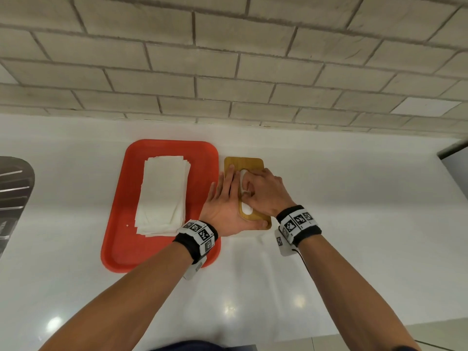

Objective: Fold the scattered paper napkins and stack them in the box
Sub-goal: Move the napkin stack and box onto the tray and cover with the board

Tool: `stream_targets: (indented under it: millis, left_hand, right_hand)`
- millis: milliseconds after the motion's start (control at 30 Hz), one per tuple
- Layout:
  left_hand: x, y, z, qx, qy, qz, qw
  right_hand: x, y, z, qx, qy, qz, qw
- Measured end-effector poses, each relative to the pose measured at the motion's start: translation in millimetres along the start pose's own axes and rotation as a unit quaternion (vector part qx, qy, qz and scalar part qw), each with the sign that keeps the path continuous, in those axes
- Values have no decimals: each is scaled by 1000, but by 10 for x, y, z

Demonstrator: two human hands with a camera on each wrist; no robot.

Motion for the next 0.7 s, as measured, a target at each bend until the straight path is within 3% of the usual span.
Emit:
stream_targets:
  millis: [333, 533, 700]
  left_hand:
    - [10, 17, 13, 7, -4, -6, 1000]
    - [-14, 1, 8, 12, -5, -13, 1000]
    - [3, 3, 10, 10, -5, -11, 1000]
  right_hand:
    - [-61, 105, 28, 26, 29, -47, 998]
    - [152, 259, 208, 69, -8, -118, 991]
    - [-100, 81, 98, 18, 2, -14, 1000]
Point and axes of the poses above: each hand's wrist, its own z-axis away from the middle knuckle, its own y-axis out of the back of the hand, x = y × z, the point moved 8 cm from there along -z, towards the middle knuckle, and after that the axes turned 12 degrees about y, right-handed, at the moved point
